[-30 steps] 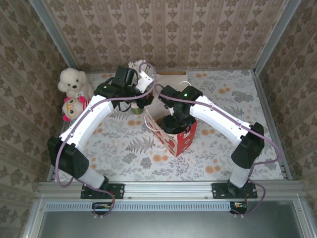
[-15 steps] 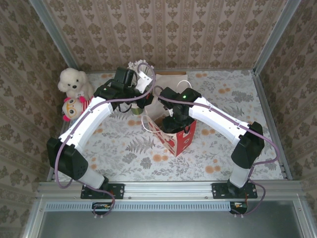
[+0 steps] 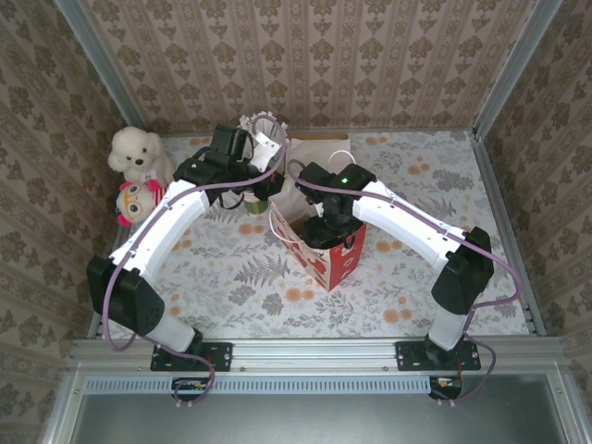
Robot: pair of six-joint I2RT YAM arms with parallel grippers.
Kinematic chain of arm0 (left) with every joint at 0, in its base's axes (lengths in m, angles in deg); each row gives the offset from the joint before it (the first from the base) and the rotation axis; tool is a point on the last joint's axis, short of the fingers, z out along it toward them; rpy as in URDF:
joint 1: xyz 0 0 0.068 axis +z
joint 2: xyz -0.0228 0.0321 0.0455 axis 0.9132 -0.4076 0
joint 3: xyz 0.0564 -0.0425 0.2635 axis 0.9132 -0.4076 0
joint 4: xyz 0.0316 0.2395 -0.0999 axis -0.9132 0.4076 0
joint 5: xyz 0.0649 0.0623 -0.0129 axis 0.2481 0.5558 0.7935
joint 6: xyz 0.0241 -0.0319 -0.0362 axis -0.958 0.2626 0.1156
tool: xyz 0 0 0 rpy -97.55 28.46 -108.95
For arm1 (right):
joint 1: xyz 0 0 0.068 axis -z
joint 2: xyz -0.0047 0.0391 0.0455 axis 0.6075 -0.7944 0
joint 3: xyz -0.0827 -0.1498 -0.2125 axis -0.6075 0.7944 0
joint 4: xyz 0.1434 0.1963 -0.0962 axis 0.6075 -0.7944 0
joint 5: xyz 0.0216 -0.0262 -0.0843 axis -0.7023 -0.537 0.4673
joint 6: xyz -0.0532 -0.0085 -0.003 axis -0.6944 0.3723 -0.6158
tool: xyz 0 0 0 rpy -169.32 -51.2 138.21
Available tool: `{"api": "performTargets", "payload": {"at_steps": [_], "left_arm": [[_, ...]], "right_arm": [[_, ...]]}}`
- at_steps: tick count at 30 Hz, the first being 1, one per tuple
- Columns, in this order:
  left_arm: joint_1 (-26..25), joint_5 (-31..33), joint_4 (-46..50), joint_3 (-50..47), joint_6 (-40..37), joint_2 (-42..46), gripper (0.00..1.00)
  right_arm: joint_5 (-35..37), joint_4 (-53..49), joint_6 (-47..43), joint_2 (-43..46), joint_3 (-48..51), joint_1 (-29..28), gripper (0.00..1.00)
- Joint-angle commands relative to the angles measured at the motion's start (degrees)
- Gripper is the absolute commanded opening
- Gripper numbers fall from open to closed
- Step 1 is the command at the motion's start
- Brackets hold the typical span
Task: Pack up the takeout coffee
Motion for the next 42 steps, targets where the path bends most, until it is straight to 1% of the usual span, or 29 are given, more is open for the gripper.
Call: {"api": "performTargets", "payload": {"at_steps": [1, 13, 26, 42], "left_arm": [[0.73, -0.64, -2.45, -0.39, 1.44, 2.26, 0.00], [1.07, -0.61, -2.27, -0.76, 1.73, 3.18, 0.00], [1.16, -0.47, -2.90, -0.84, 1.80, 3.22, 0.00], [1.27, -0.73, -3.17, -0.92, 2.07, 2.90, 0.00]], "right_arm": [[1.99, -2.02, 0.35, -0.94, 1.19, 0.26, 0.38], [1.82, -1.75, -0.03, -1.21, 1.67, 0.31, 0.38], [1.95, -3.64, 0.51, -1.23, 1.31, 0.40, 0.38], [2.21, -4.42, -1.03, -2.21, 0.74, 0.66, 0.38]]}}
